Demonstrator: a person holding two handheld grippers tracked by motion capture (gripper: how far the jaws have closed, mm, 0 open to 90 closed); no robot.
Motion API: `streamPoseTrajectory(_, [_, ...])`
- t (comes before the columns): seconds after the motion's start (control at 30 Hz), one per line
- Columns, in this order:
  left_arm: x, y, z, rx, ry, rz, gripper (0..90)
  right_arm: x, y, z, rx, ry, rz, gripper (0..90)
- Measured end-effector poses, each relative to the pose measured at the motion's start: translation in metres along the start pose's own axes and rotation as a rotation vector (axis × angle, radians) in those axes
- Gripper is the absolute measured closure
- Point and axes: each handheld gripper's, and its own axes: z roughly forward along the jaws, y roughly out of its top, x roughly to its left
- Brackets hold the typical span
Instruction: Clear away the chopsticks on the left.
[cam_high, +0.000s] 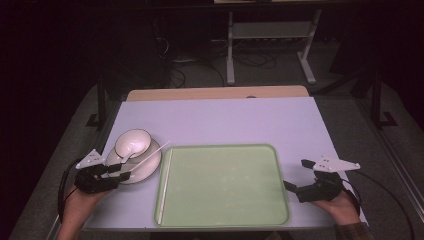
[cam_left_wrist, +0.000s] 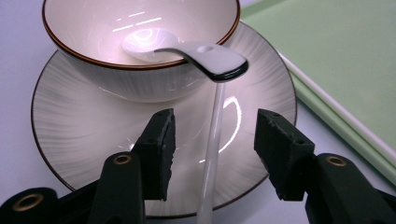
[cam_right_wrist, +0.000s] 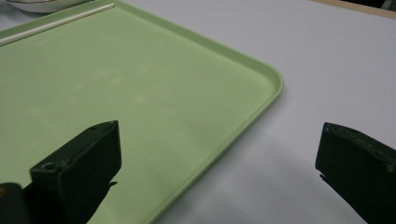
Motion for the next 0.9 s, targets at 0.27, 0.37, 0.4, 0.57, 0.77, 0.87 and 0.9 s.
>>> streamPoseTrajectory(0.27, [0.001, 0.002, 0.012, 0.043, -0.009, 0.021, 54.9, 0.000, 0.000, 0.000, 0.001, 0.000, 0.001, 0.0])
streamPoseTrajectory(0.37, [0.001, 0.003, 0.015, 0.052, -0.004, 0.018, 56.7, 0.000, 0.000, 0.000, 0.001, 0.000, 0.001, 0.0])
streamPoseTrajectory(0.4, [0.001, 0.003, 0.016, 0.056, -0.001, 0.015, 57.9, 0.000, 0.000, 0.000, 0.001, 0.000, 0.002, 0.0])
streamPoseTrajectory(0.57, [0.001, 0.003, 0.019, 0.075, -0.005, 0.017, 62.0, 0.000, 0.000, 0.000, 0.002, 0.001, 0.000, 0.0])
streamPoseTrajectory(0.77, [0.001, 0.003, 0.024, 0.093, -0.014, 0.025, 67.5, 0.000, 0.000, 0.000, 0.003, 0.001, 0.000, 0.0])
streamPoseTrajectory(0.87, [0.000, 0.003, 0.025, 0.097, -0.014, 0.027, 71.1, 0.000, 0.000, 0.000, 0.003, 0.000, 0.000, 0.0])
streamPoseTrajectory(0.9, [0.000, 0.004, 0.026, 0.098, -0.011, 0.029, 72.0, 0.000, 0.000, 0.000, 0.003, 0.000, 0.000, 0.0])
